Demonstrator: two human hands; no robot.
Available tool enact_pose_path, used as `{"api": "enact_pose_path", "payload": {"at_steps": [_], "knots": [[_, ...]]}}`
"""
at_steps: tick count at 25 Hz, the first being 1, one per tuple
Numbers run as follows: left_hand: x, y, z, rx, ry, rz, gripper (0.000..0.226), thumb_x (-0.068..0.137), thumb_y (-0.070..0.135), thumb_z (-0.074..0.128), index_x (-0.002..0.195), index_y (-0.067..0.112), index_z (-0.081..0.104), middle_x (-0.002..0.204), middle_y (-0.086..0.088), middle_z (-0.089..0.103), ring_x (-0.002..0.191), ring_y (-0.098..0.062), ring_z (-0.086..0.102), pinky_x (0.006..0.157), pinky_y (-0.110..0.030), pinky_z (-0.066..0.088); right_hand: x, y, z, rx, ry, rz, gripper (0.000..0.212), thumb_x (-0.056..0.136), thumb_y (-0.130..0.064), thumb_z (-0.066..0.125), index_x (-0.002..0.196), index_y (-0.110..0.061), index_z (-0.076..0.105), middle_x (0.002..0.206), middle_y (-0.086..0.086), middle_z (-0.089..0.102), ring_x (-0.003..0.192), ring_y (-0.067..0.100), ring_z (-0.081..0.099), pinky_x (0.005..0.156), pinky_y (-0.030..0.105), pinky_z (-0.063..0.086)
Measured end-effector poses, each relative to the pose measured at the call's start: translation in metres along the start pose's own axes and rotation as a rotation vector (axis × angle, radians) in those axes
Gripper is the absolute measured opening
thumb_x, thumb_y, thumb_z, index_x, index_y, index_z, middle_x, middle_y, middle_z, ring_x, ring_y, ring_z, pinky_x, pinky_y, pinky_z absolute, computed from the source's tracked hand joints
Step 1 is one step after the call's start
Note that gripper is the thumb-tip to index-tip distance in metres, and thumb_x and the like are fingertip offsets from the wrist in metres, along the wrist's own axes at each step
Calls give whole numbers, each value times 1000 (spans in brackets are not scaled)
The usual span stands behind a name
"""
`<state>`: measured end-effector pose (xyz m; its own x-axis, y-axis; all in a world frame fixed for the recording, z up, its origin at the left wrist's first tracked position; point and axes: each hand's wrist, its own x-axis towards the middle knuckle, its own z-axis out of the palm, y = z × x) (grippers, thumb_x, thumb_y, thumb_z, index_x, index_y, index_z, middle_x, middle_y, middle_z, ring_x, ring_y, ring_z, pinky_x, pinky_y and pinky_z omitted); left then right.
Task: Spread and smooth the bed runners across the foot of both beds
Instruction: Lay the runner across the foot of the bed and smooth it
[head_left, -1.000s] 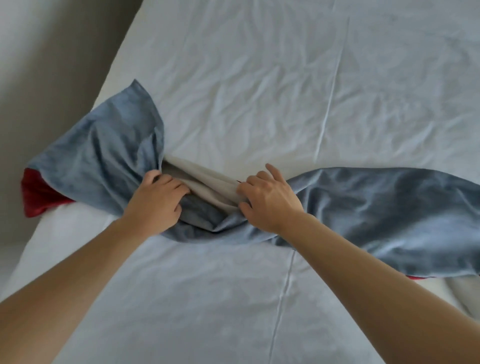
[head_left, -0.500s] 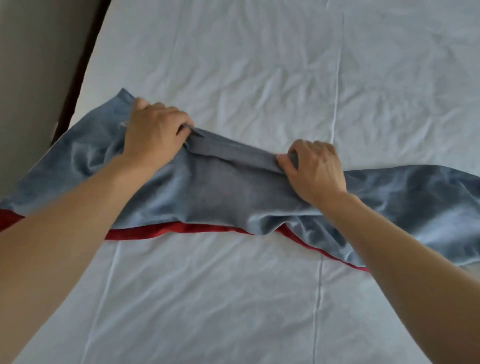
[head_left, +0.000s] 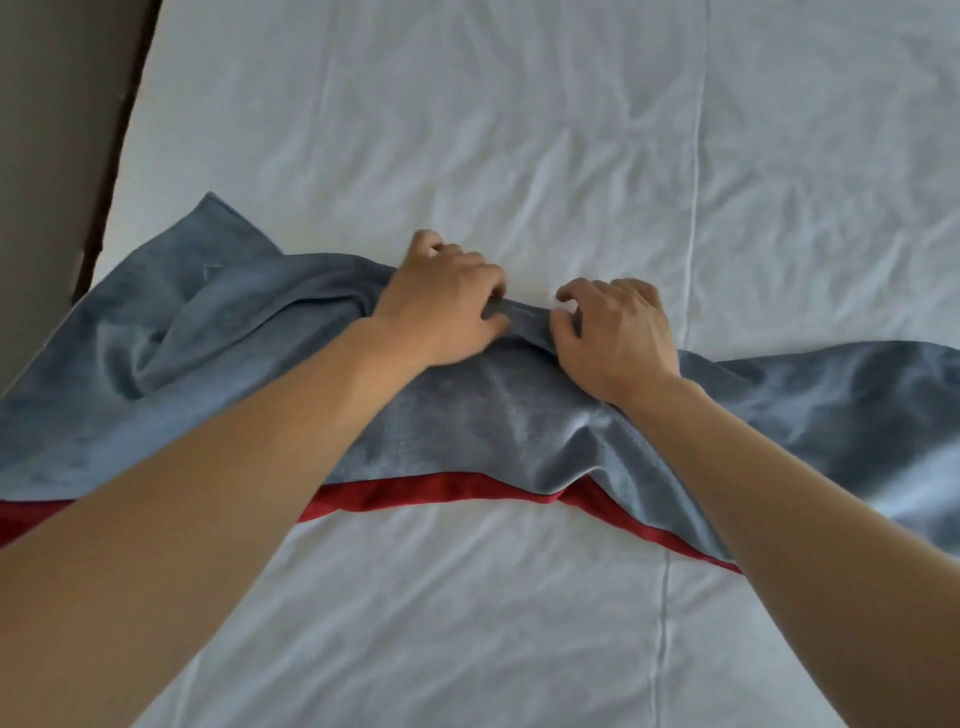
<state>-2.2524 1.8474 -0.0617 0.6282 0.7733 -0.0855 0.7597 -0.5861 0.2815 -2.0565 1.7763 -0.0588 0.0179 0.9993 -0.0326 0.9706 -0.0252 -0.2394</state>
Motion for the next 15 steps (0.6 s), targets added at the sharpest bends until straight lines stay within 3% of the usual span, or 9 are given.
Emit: {"api": "enact_pose_path", "payload": {"at_steps": [3, 8, 10, 12, 15], "knots": [[14, 20, 15, 29, -27, 76, 21, 89, 37, 58, 102, 24, 66, 96, 5, 68, 89, -20, 59, 94, -36, 29, -17, 48, -19, 102, 48, 71, 36, 89, -31, 42, 98, -14, 72, 75, -2, 69, 74, 22, 61, 100, 39, 41], [53, 18, 14, 135, 60, -40, 12, 88, 18, 53, 95, 18, 64, 94, -3, 69, 84, -31, 61, 85, -40, 26, -33, 101, -29, 110, -190, -14, 20, 79, -16, 59, 95, -13, 72, 83, 1, 68, 81, 25, 60, 90, 38, 45], [69, 6, 8, 186, 109, -109, 12, 88, 16, 54, 95, 17, 65, 93, -6, 69, 83, -32, 60, 85, -41, 27, -21, 105, -21, 0, -132, -57, 10, 84, -13, 60, 88, -11, 70, 83, 7, 67, 81, 33, 60, 84, 41, 43], [83, 3, 4, 200, 115, -144, 14, 87, 14, 54, 95, 18, 65, 91, -5, 67, 81, -31, 57, 84, -42, 28, 1, 114, -20, -76, -14, 48, 13, 89, -15, 57, 89, -11, 68, 89, 10, 66, 86, 35, 59, 83, 42, 39], [96, 30, 6, 68, -6, -73, 26, 81, 24, 54, 105, 24, 64, 100, 0, 66, 90, -27, 58, 90, -42, 28, 17, 119, -22, -71, 115, 107, 15, 87, -16, 55, 93, -10, 68, 94, 9, 64, 91, 34, 58, 87, 43, 39]]}}
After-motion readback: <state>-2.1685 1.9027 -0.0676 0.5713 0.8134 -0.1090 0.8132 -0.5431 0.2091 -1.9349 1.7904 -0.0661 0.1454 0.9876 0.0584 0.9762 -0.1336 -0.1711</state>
